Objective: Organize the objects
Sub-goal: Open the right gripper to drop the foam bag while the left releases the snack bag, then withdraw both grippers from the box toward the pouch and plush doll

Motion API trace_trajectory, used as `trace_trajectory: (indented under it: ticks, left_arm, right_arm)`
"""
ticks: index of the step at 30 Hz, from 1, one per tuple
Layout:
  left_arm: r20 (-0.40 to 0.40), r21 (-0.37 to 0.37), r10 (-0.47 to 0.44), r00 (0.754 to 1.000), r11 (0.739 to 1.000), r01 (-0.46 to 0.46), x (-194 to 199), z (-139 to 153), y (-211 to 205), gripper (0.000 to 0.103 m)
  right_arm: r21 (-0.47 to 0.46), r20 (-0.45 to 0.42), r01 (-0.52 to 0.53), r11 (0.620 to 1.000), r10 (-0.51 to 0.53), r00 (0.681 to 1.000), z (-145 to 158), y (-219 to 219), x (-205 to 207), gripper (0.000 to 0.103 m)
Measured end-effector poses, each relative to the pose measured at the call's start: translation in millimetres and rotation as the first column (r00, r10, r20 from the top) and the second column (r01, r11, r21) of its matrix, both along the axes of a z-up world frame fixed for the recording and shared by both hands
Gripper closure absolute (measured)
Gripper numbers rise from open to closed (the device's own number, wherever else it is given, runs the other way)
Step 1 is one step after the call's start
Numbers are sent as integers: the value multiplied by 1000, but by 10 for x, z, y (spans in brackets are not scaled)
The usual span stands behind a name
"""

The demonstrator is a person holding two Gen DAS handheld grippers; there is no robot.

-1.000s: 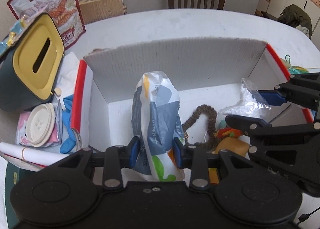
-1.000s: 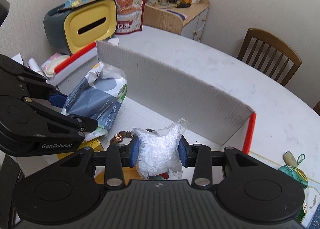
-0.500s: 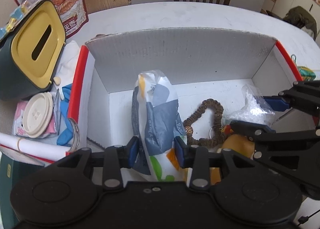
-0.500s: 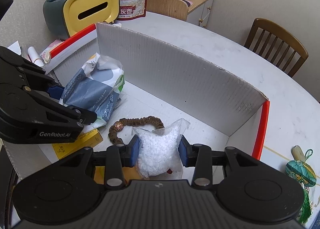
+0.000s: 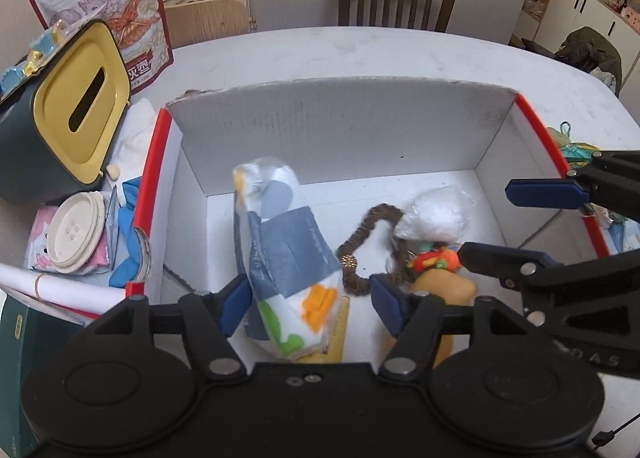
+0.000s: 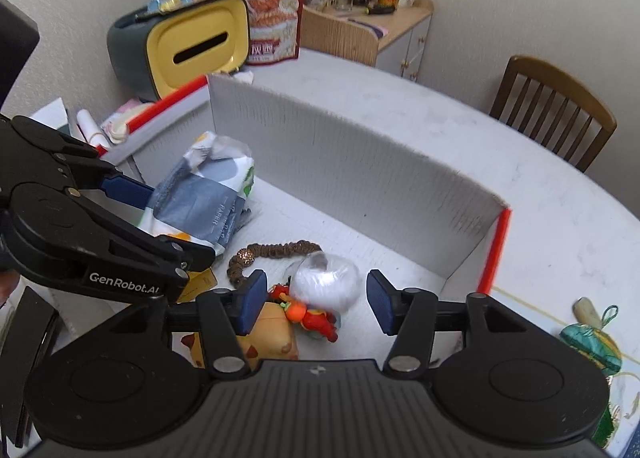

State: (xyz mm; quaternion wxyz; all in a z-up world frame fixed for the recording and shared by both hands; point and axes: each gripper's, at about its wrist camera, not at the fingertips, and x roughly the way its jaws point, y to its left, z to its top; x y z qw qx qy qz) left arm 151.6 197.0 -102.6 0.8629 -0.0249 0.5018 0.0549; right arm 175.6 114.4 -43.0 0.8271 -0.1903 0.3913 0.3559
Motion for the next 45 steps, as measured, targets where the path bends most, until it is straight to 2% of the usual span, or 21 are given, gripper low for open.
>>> trace_trajectory:
  ticks: [2, 6, 10, 17, 20, 27, 29, 33, 40, 45]
  left_arm:
    - [12, -3, 1, 1000, 1000, 0, -34, 38, -18, 33]
    - [41, 2, 1, 999, 1000, -1, -108, 130, -59, 29]
    - [78, -5, 1, 997, 1000, -1, -205, 250, -119, 24]
    - [150, 4, -15, 989, 1000, 15, -380, 502, -292, 20]
    - [180, 1, -23, 983, 1000, 23, -439, 611, -376, 20]
    - [240, -25, -20, 971, 999, 27, -546, 821, -574, 16]
    - [251, -29, -22, 968, 999, 30, -570, 852, -631, 15]
    - [270, -17, -26, 962, 999, 32, -590, 907, -778, 13]
    - [315, 5, -51, 948, 999, 52, -607, 1003, -1142, 3]
    - [333, 24, -80, 940, 997, 76, -555, 1025, -1453, 1]
  right_arm:
    - [20, -3, 1, 1000, -1, 1000, 51, -55, -13, 49]
    - [48, 5, -14, 999, 13, 1000, 152, -170, -79, 42]
    - [93, 6, -6, 996, 6, 1000, 265, -306, -146, 42]
    - [166, 27, -8, 986, 4, 1000, 521, -556, -258, 41]
    - [198, 22, -4, 980, -1, 1000, 614, -676, -285, 38]
    - [254, 40, 0, 967, -10, 999, 814, -964, -394, 38]
    - [275, 33, 3, 961, -12, 999, 855, -1056, -407, 34]
    - [299, 45, 3, 954, -18, 999, 937, -1237, -450, 31]
    - [317, 86, -5, 949, -24, 996, 1036, -1597, -499, 24]
    - [330, 103, 0, 944, -36, 994, 1070, -1908, -513, 20]
